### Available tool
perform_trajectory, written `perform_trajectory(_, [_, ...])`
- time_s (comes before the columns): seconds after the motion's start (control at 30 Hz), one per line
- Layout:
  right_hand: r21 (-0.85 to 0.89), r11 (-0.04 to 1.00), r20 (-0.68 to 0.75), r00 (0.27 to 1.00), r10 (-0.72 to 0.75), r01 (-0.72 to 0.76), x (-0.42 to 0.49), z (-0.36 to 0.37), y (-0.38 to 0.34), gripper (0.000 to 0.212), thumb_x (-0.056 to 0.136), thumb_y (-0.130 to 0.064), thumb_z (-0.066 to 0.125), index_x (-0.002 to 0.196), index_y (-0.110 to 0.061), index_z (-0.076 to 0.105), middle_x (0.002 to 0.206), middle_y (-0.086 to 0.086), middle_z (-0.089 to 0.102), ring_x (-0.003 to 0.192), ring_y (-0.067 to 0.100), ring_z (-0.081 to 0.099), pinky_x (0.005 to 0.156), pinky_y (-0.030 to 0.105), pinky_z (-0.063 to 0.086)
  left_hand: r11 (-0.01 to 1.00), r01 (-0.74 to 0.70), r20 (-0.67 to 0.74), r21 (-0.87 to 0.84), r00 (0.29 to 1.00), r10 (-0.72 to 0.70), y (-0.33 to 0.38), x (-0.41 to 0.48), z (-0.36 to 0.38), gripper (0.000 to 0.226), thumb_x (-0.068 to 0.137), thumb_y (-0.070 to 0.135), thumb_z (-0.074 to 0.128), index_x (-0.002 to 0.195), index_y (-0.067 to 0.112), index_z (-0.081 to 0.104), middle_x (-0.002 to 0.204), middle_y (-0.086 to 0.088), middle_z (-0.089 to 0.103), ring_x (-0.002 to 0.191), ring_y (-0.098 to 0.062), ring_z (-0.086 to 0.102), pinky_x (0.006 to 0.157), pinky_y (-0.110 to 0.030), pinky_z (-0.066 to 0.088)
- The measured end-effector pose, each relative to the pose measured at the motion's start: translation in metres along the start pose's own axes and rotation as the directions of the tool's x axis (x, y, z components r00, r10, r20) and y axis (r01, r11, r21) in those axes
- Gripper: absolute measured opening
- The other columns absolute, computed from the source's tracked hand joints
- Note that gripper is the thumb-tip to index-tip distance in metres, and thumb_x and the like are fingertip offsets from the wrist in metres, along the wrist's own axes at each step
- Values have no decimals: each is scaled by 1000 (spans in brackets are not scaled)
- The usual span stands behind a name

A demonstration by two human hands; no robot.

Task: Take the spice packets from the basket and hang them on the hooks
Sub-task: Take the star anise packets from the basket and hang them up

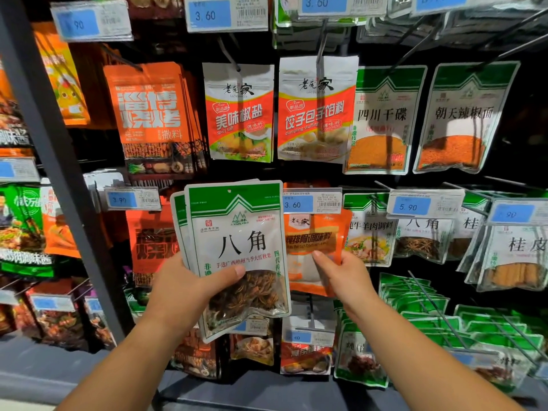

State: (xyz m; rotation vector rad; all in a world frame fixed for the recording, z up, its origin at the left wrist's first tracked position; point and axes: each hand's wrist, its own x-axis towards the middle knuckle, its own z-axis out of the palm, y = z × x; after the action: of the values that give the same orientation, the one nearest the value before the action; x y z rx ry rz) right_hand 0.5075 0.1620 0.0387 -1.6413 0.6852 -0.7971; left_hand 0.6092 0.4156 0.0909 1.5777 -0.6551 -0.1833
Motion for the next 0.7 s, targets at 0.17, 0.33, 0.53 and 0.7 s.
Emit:
perform_trajectory(0.17, [-225, 974, -109, 994, -13, -12, 18, -3, -1, 20, 90, -28, 71, 85, -9, 74, 77, 9, 74, 71, 28, 66, 65, 38, 52, 1000, 0, 14, -6, 1000, 0, 2, 1, 3, 57, 57, 25, 98, 109, 23, 76, 104, 5, 80, 99, -15, 76, 96, -47, 57])
perform_trajectory(0.33, [-285, 955, -167, 985, 34, -82, 22, -13, -4, 32, 86, -29, 73, 69, -8, 57, 64, 9, 54, 59, 23, 48, 55, 32, 33, 999, -12, 18, -34, 1000, 13, 4, 0, 7, 58, 59, 25, 94, 113, 24, 74, 107, 5, 79, 101, -15, 75, 96, -45, 56])
perform_trajectory(0.53, [-356, 933, -118, 993, 8, -50, -4, -30, -15, 43, 81, -59, 75, 101, -22, 65, 95, -4, 69, 83, 18, 65, 61, 30, 43, 997, -22, 63, -70, 998, 27, 7, -2, 17, 59, 60, 19, 96, 115, 22, 73, 106, 4, 80, 98, -14, 76, 89, -37, 57])
perform_trajectory(0.7, [-257, 965, 17, 998, -54, 57, -43, -48, -48, 23, 95, -46, 66, 95, -23, 63, 86, -2, 66, 79, 21, 65, 77, 42, 56, 994, -57, 101, -98, 993, 67, 10, -5, 37, 52, 67, 10, 87, 114, 23, 72, 103, 9, 80, 95, -7, 76, 70, -14, 58])
